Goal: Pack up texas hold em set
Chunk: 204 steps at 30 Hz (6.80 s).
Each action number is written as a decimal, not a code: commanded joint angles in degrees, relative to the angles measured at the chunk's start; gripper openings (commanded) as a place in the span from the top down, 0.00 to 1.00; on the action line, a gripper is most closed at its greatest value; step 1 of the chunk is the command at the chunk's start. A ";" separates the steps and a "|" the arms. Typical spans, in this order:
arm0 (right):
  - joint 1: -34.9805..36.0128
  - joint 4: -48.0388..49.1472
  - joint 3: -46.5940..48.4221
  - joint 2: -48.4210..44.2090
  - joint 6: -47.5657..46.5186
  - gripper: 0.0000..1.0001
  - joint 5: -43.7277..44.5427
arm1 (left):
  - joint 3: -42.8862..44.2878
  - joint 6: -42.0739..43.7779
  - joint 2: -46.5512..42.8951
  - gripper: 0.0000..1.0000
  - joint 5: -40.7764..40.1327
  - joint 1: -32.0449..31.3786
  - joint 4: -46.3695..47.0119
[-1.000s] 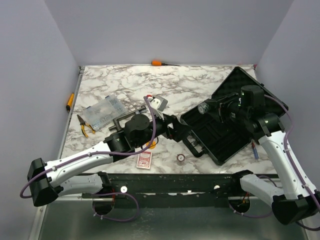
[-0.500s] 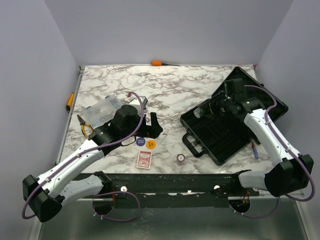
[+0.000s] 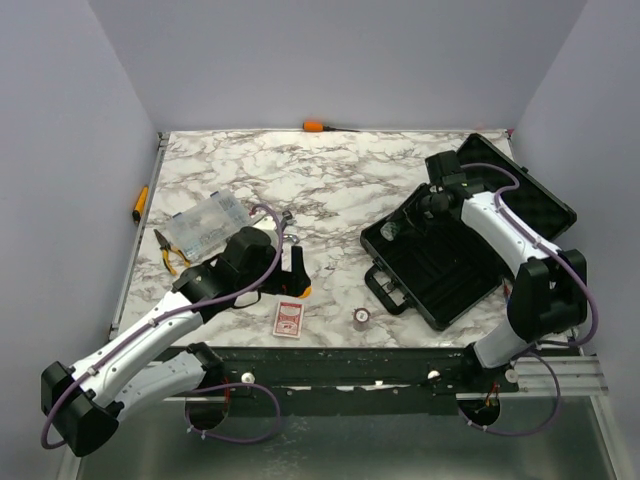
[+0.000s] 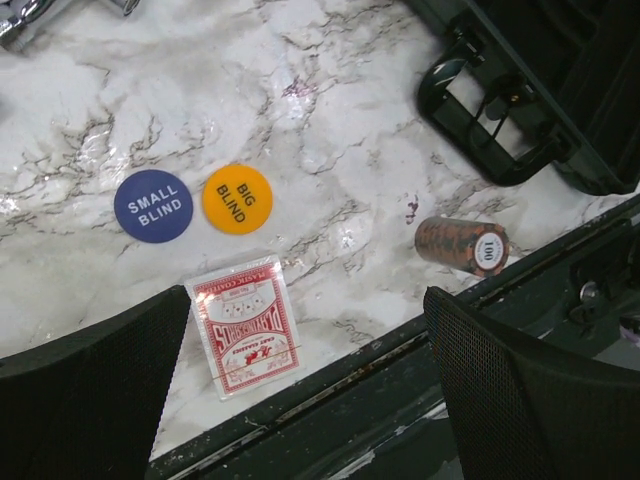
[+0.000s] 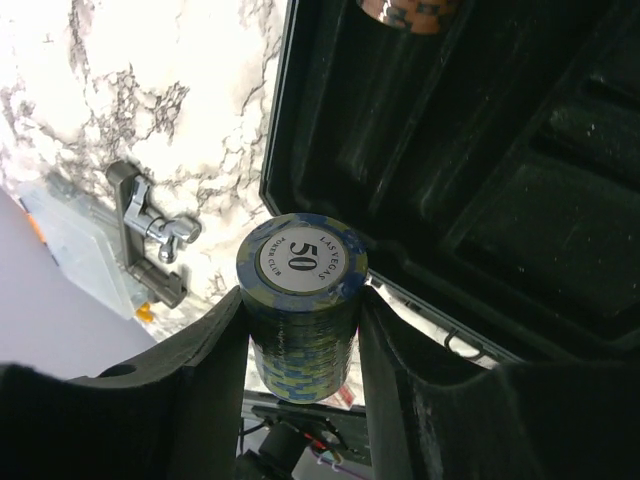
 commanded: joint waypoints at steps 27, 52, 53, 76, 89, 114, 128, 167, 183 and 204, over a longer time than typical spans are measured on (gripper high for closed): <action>-2.83 0.20 10.80 19.99 -4.73 0.99 2.97 | -4.76 4.37 -4.26 0.02 -4.18 1.32 -5.99; -5.18 3.90 8.24 19.98 -0.08 0.78 0.37 | -4.05 4.29 -4.53 0.01 -4.55 1.32 -8.73; -5.14 3.80 8.56 19.99 0.10 0.78 0.31 | -4.05 4.29 -4.44 0.02 -4.53 1.29 -8.74; -5.23 7.76 8.80 11.48 -5.96 0.38 -3.55 | -4.10 4.90 -4.66 0.02 -3.15 1.29 -8.39; 0.19 10.33 0.41 7.13 -13.91 0.73 -5.62 | -4.13 5.00 -4.61 0.02 -3.13 1.29 -8.14; 3.55 7.99 4.93 18.26 -18.76 0.89 4.05 | -4.14 4.82 -3.89 0.02 -3.39 1.28 -8.20; 3.55 3.51 8.30 19.61 -21.27 0.90 10.97 | -3.97 4.65 -3.34 0.02 -3.57 1.30 -8.47; 3.56 -6.08 0.46 -16.99 -28.37 0.00 1.86 | -2.95 3.44 -1.62 0.03 1.70 0.27 -7.64; 3.57 -15.43 -4.84 -28.28 -25.86 0.00 13.00 | 6.92 2.05 14.82 0.07 -4.88 -18.05 -3.68; 3.47 -19.22 -4.52 -28.67 -24.14 0.00 16.32 | 21.25 8.01 32.92 0.07 -6.62 -29.78 -3.55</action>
